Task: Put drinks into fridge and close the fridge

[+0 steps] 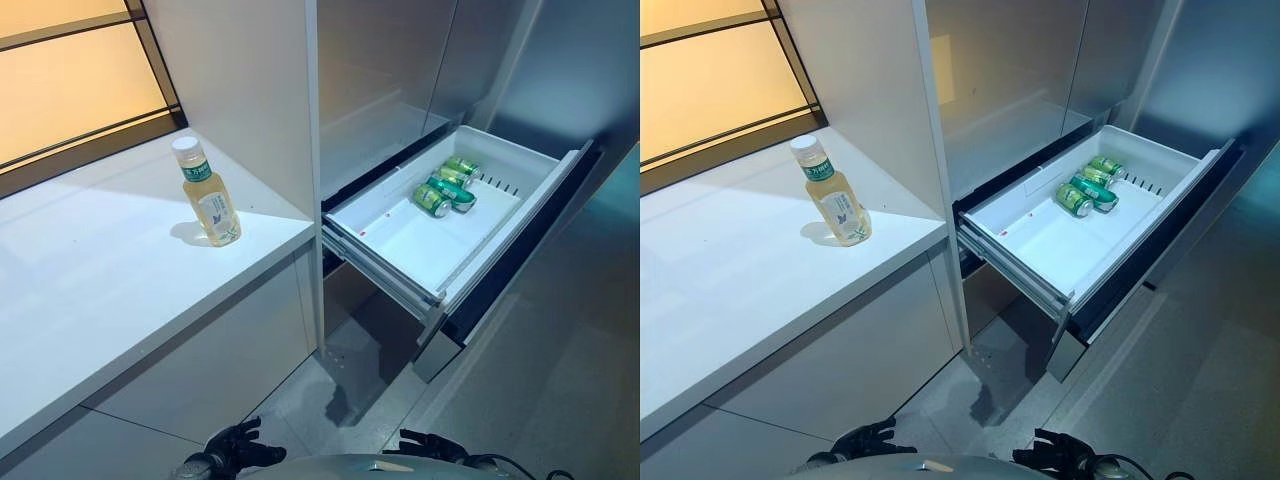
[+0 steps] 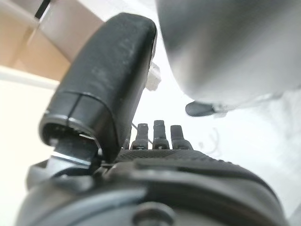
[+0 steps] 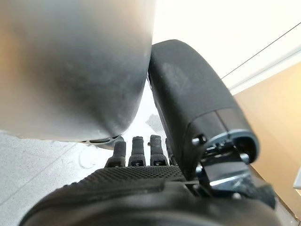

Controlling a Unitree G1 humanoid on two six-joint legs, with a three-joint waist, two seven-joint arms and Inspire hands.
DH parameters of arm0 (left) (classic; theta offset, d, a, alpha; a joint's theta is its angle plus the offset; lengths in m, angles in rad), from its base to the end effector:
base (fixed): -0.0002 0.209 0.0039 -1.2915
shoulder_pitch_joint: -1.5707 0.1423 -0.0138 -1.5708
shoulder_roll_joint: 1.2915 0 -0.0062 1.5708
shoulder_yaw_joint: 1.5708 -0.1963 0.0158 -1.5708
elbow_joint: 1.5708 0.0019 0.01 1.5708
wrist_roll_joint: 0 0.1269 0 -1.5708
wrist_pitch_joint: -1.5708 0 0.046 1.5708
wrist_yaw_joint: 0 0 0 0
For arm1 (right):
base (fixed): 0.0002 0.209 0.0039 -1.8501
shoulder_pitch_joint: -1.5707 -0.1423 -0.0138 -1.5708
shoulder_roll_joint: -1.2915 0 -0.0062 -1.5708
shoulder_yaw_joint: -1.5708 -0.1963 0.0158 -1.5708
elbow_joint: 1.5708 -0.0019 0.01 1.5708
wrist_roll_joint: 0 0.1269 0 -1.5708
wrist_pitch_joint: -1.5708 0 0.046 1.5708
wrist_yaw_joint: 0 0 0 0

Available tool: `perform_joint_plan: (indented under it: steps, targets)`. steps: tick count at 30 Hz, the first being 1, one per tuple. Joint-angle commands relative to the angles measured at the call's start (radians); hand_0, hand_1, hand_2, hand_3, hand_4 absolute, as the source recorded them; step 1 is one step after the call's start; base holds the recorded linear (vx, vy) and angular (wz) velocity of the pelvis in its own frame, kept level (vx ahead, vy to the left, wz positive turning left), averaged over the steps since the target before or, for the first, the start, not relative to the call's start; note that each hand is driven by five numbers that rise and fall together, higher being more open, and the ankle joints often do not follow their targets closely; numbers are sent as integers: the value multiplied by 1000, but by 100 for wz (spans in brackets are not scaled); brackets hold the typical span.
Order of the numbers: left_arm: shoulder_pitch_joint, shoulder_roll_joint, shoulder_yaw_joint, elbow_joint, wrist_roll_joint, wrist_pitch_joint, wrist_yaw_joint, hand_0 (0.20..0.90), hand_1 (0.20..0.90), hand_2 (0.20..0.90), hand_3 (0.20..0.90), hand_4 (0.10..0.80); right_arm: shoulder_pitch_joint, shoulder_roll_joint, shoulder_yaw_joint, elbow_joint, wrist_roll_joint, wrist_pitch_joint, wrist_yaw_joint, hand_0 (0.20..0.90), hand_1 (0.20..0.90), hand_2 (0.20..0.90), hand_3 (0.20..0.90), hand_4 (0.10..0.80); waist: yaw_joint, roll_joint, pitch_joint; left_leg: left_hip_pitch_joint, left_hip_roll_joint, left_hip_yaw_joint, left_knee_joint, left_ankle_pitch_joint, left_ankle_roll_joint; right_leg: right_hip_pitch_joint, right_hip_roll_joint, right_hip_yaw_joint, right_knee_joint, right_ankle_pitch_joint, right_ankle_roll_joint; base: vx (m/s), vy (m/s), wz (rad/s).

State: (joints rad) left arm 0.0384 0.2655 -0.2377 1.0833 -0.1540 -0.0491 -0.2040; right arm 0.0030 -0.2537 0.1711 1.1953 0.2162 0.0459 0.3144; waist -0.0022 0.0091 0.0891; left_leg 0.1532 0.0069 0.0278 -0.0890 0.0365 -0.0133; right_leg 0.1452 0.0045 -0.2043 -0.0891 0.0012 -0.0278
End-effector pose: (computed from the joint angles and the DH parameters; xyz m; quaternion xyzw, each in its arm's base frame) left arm 0.0777 0.2216 -0.1117 0.0528 0.5254 -0.0795 0.8455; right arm 0.0700 -0.2276 -0.1162 0.0298 0.5842 0.0639 0.8086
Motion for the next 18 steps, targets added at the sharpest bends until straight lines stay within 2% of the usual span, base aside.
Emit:
perform_joint_plan:
  steps: [1,5,8,9,11,12,16,18]
  targets:
    - [-82,38,-46,-80,68,-70,-81,900,900,900,900,800,-32,-24,39,-32,9,13,26,900,900,900,900,800,-4,-1,12,-7,-18,69,28,-74,18,-26,-35,16,79,-38,76,-52,45,-5]
    - [-117,128,-98,-291,76,-14,-243,900,900,900,900,800,-40,-67,53,-81,7,50,35,900,900,900,900,800,-17,18,20,-9,-16,74,26,-70,18,-37,-34,26,84,-38,78,-40,48,-5]
    - [-141,203,-108,-424,51,70,-388,900,900,900,900,800,-37,-79,57,-93,2,55,37,900,900,900,900,800,-22,28,21,-10,-16,76,27,-69,19,-40,-36,31,87,-36,81,-18,40,-3]
    - [-160,243,-105,-499,50,126,-477,900,900,900,900,800,-31,-83,57,-95,-1,51,36,900,900,900,900,800,-25,33,19,-10,-17,77,27,-70,20,-40,-37,32,86,-35,83,-6,32,-3]
    - [-181,283,-104,-576,44,177,-568,900,900,900,900,800,-27,-83,57,-91,-7,45,34,900,900,900,900,800,-29,38,17,-10,-18,77,25,-70,22,-40,-39,35,85,-33,85,1,39,-3]
    - [-212,325,-90,-692,10,275,-682,900,900,900,900,800,-20,-81,58,-77,-10,28,30,900,900,900,900,800,-32,44,14,-8,-20,76,23,-71,25,-39,-40,38,83,-32,89,9,40,-3]
    - [-284,367,-43,-951,-163,481,-871,900,900,900,900,800,-6,-73,45,-29,-21,-21,25,900,900,900,900,800,-33,54,4,-1,-25,68,16,-76,31,-31,-41,43,76,-30,93,21,18,-4]
    - [-309,372,-24,-1043,-300,520,-916,900,900,900,900,800,1,-68,42,-18,-25,-32,18,900,900,900,900,800,-35,57,-2,3,-26,64,13,-79,32,-26,-41,45,71,-29,95,42,3,1]
